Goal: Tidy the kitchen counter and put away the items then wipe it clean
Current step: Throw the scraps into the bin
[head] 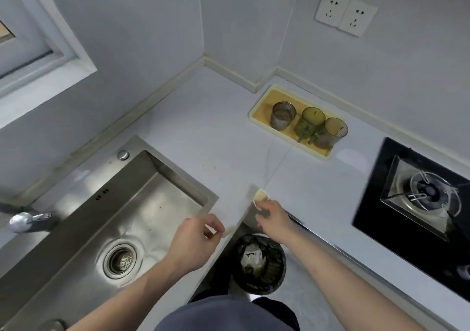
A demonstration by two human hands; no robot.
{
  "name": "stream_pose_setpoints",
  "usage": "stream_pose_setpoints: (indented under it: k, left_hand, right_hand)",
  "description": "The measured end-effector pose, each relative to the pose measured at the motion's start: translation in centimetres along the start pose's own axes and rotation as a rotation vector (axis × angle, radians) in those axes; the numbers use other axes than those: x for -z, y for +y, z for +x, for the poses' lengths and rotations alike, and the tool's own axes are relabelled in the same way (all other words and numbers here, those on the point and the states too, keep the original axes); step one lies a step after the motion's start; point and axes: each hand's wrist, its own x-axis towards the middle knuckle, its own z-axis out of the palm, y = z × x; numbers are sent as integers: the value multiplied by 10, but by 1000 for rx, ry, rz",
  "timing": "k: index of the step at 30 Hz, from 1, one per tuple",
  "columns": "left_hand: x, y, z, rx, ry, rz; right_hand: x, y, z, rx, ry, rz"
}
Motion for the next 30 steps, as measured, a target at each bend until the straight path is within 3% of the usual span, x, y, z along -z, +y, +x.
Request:
stream_pose_setpoints:
  k: [5,14,23,30]
  left_hand:
    - [-74,15,12,-128,-251,159]
    - [-155,30,34,-186,-467,397]
    - [-117,23,37,-89,-390,357]
    - [-89,29,25,-33,-259,221]
  right_hand:
    - [30,60,-51,-68,159,140]
    - [44,132,-120,-171,271,283]
    - [24,167,-147,-281,149,199]
    - [4,141,-129,-354,-41,58]
